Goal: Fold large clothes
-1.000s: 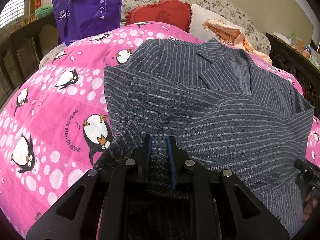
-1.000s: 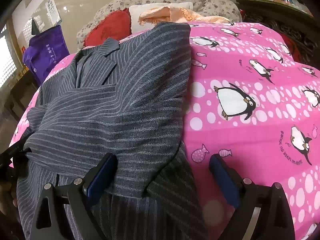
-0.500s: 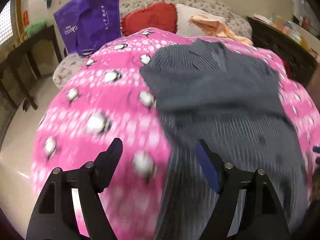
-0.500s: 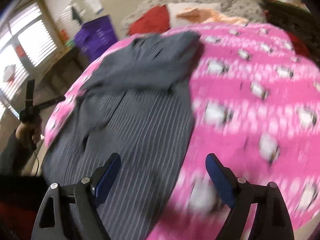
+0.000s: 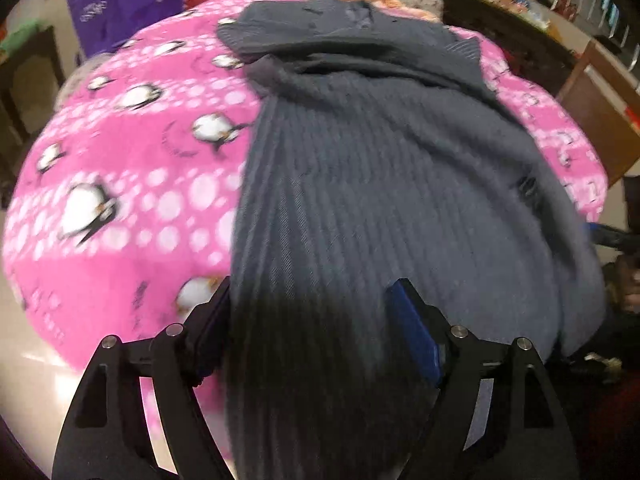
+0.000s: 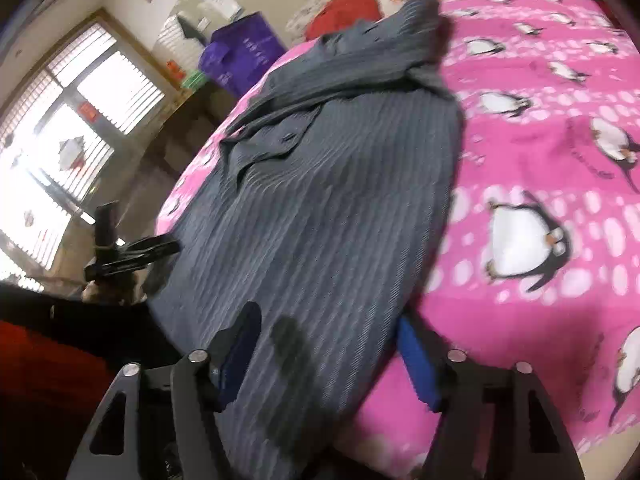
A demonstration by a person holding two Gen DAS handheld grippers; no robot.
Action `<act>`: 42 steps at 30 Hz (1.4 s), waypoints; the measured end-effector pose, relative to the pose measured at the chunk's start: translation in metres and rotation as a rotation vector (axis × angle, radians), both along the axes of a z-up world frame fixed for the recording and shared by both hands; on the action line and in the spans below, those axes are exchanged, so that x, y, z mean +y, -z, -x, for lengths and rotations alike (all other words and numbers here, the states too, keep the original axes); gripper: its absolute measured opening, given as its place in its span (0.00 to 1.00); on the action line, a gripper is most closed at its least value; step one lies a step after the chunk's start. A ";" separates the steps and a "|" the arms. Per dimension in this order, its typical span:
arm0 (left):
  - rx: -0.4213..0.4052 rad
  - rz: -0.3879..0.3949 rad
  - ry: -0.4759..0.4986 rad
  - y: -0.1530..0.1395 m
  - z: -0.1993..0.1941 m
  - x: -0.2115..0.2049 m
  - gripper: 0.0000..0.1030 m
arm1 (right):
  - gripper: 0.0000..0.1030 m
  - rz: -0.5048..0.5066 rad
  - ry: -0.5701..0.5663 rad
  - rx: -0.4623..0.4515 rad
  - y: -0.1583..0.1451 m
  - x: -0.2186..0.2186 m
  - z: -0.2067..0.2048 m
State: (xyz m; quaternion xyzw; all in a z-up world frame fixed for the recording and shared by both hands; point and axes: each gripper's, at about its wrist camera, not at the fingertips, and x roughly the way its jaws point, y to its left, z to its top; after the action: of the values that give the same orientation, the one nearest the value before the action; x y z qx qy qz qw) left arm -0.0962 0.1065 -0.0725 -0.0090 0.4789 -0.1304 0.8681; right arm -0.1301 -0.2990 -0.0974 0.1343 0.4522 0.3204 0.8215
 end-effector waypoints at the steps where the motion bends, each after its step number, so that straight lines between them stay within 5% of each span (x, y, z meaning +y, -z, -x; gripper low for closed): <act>1: 0.001 -0.004 0.007 0.001 -0.005 0.000 0.75 | 0.62 0.020 0.037 0.008 0.001 0.001 -0.003; 5: 0.005 0.043 0.007 0.002 -0.022 0.005 0.75 | 0.62 -0.037 -0.024 0.017 0.000 0.005 -0.001; 7: 0.044 0.161 0.057 -0.004 -0.021 0.005 0.75 | 0.61 -0.106 -0.116 0.028 -0.004 0.007 0.006; 9: 0.026 0.182 0.108 -0.010 -0.015 0.001 0.74 | 0.59 -0.058 -0.111 0.020 0.000 0.007 0.006; 11: 0.029 0.135 0.109 -0.007 -0.019 0.001 0.65 | 0.58 -0.127 -0.089 0.059 0.005 0.001 0.002; 13: 0.047 0.115 0.076 -0.002 -0.025 0.005 0.41 | 0.58 -0.189 -0.147 0.046 -0.002 0.006 0.005; 15: 0.034 0.134 0.071 -0.005 -0.024 0.009 0.27 | 0.57 -0.132 -0.178 -0.012 -0.011 0.017 0.009; 17: 0.035 0.141 0.078 -0.004 -0.024 0.011 0.23 | 0.56 -0.100 -0.128 0.001 -0.006 0.015 0.004; 20: 0.061 0.141 0.100 0.006 -0.025 0.015 0.23 | 0.55 -0.136 -0.212 0.038 -0.002 0.024 0.002; 22: 0.078 0.168 0.107 0.006 -0.025 0.017 0.27 | 0.48 -0.068 -0.236 0.038 0.002 0.032 0.004; 27: 0.108 0.192 0.171 -0.004 -0.020 0.011 0.30 | 0.24 -0.144 -0.227 0.015 0.000 0.026 0.001; 30: 0.059 0.191 0.145 -0.013 -0.019 0.019 0.09 | 0.16 -0.154 -0.235 -0.005 0.000 0.024 0.002; 35: 0.079 0.103 0.153 0.003 -0.015 0.017 0.10 | 0.18 -0.145 -0.240 0.005 0.008 0.015 0.007; 38: 0.066 0.079 0.170 0.003 -0.009 0.011 0.26 | 0.24 -0.117 -0.250 0.061 0.015 0.018 0.005; 40: 0.071 0.049 0.215 0.002 -0.002 0.000 0.46 | 0.25 -0.105 -0.272 0.047 0.012 0.021 0.007; 42: 0.060 -0.005 0.242 0.000 0.003 -0.011 0.46 | 0.27 -0.095 -0.297 0.039 0.010 0.024 0.008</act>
State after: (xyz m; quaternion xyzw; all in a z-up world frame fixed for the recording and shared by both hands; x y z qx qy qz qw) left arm -0.0987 0.0954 -0.0721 0.0473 0.5024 -0.2325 0.8315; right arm -0.1383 -0.2754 -0.1072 0.1108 0.4672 0.4568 0.7488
